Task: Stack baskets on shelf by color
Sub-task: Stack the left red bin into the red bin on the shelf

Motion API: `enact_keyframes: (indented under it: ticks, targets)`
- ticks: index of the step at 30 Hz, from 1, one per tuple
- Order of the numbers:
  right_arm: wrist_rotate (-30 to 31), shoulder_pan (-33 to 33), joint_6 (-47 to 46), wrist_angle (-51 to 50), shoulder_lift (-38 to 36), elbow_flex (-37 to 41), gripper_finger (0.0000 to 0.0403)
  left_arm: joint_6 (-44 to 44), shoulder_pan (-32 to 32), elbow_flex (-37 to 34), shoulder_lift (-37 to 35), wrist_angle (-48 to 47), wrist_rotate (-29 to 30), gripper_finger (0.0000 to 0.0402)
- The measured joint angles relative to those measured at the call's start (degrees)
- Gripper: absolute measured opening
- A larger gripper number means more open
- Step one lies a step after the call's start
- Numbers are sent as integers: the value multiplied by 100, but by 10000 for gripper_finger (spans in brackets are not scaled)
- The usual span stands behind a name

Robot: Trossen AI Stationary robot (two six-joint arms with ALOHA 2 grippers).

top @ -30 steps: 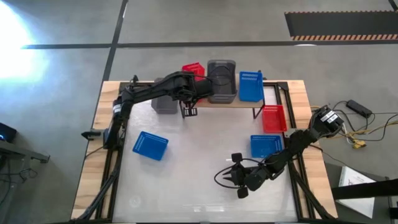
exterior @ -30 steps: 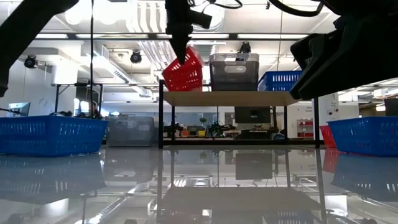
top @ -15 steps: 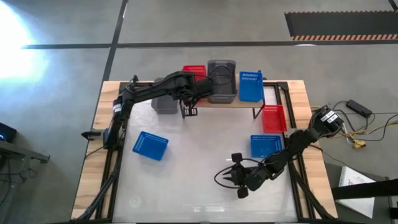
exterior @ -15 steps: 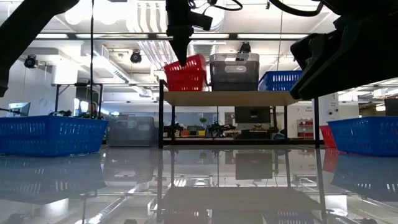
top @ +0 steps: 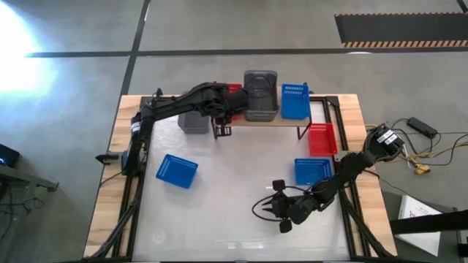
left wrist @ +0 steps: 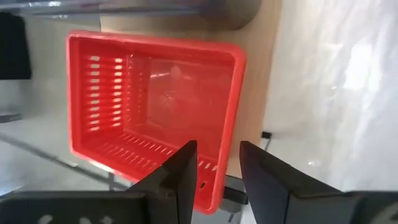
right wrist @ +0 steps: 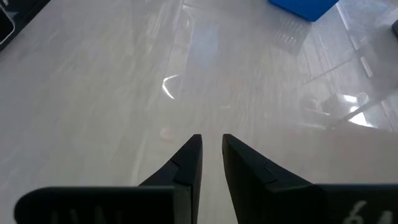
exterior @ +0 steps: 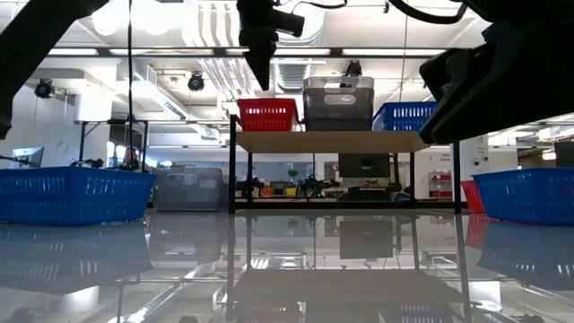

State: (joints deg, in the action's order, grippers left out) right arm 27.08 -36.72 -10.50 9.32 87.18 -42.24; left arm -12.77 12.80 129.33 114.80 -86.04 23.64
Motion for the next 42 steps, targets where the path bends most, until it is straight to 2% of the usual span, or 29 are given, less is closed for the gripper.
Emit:
enact_keyframes:
  ticks: [6,10,14,19,23,28,38,42]
  targets:
    - [147,-227,-168,2,-2,187,56,380,34,-273,-521,237,-177,104]
    - [702,-460,-490,-1,-2,371,56,1203,189,-790,-971,175,582,104]
    - [939,-567,-626,15,-2,446,56,1938,560,-1509,-1405,264,678,95]
    - [955,-565,-518,212,-2,448,56,1980,929,-2656,-1616,911,667,58]
    - [984,-565,-349,289,-2,421,56,1737,1096,-3196,-1674,1657,658,28]
    - [1016,-565,-245,315,-7,352,56,1532,1097,-3335,-1670,2256,559,3]
    - [1015,-565,-245,308,-7,339,56,1539,1099,-3298,-1670,2417,333,1]
    - [1015,-565,-252,309,-7,339,56,1809,1102,-3270,-1670,2461,295,1]
